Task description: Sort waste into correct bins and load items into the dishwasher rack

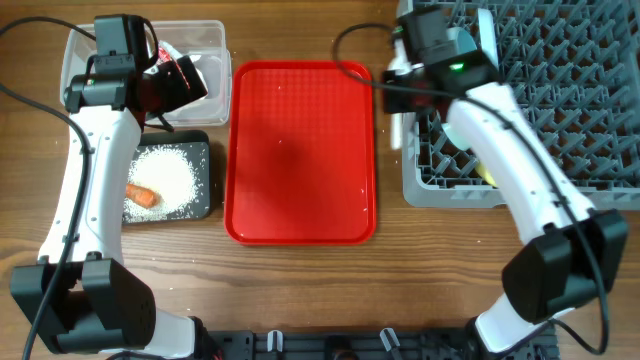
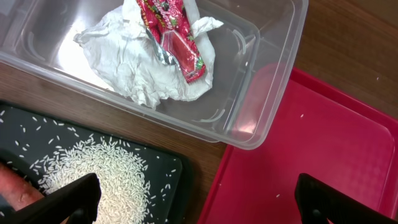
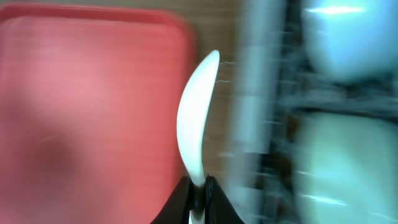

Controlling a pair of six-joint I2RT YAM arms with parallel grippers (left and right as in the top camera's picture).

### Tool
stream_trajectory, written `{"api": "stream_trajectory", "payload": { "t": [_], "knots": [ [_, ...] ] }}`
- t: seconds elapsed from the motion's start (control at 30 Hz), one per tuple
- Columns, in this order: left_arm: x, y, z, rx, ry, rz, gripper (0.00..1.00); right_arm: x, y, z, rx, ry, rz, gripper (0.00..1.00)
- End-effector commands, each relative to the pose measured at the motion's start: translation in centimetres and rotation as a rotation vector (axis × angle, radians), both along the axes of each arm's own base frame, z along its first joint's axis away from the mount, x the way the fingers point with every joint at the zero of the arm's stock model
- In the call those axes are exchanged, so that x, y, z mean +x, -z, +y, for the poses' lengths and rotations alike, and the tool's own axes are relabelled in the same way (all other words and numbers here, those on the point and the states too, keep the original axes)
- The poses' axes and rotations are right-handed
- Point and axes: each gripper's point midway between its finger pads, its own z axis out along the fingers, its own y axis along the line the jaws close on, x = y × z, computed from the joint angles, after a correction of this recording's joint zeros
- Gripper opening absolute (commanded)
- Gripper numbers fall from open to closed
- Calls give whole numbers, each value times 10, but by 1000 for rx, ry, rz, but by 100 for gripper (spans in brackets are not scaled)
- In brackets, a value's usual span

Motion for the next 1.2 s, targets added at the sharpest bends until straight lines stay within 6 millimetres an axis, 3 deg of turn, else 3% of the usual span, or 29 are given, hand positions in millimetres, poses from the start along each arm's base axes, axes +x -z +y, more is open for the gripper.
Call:
{"api": "stream_trajectory", "payload": {
  "t": [0.0,0.07,0.17,0.2,0.27,0.3,0.4,0.47,0.5,0.57,0.6,0.63,0.67,0.7,0.77,0.83,0.9,1.0,1.1,1.17],
  "knots": [
    [1,2,5,2,-21,4,100,3,-13,-67,-184,153,-43,4],
    [1,2,5,2,-21,4,100,1,-6,-79,-190,179,-19,4],
    [1,2,5,2,-21,4,100,-2,6,-81,-197,176,7,4],
    [1,2,5,2,-21,4,100,-4,8,-82,-200,175,13,10],
    [1,2,5,2,-21,4,100,-4,9,-81,-211,152,18,48],
    [1,2,5,2,-21,4,100,-4,9,-81,-212,152,18,59],
    [1,2,5,2,-21,4,100,-4,9,-78,-193,145,20,64],
    [1,2,5,2,-21,4,100,-3,-3,-67,-122,119,3,65],
    [1,2,5,2,-21,4,100,-1,-21,-63,-85,112,-35,66],
    [1,2,5,2,-21,4,100,7,-94,-71,-54,124,-213,82],
    [1,2,5,2,-21,4,100,9,-139,-78,-72,104,-328,82],
    [1,2,5,2,-21,4,100,3,-200,-88,-105,100,-487,89],
    [1,2,5,2,-21,4,100,-15,-268,-100,-138,118,-671,100],
    [1,2,5,2,-21,4,100,-32,-308,-104,-138,121,-788,100],
    [1,2,5,2,-21,4,100,-71,-361,-111,-101,145,-951,100],
    [1,2,5,2,-21,4,100,-106,-382,-117,-88,154,-1011,100],
    [1,2,5,2,-21,4,100,-134,-392,-122,-80,159,-1042,100],
    [1,2,5,2,-21,4,100,-158,-385,-126,-87,154,-1010,100],
    [1,2,5,2,-21,4,100,-162,-355,-127,-116,136,-887,100],
    [1,2,5,2,-21,4,100,-152,-325,-125,-141,119,-775,100]
  ]
}}
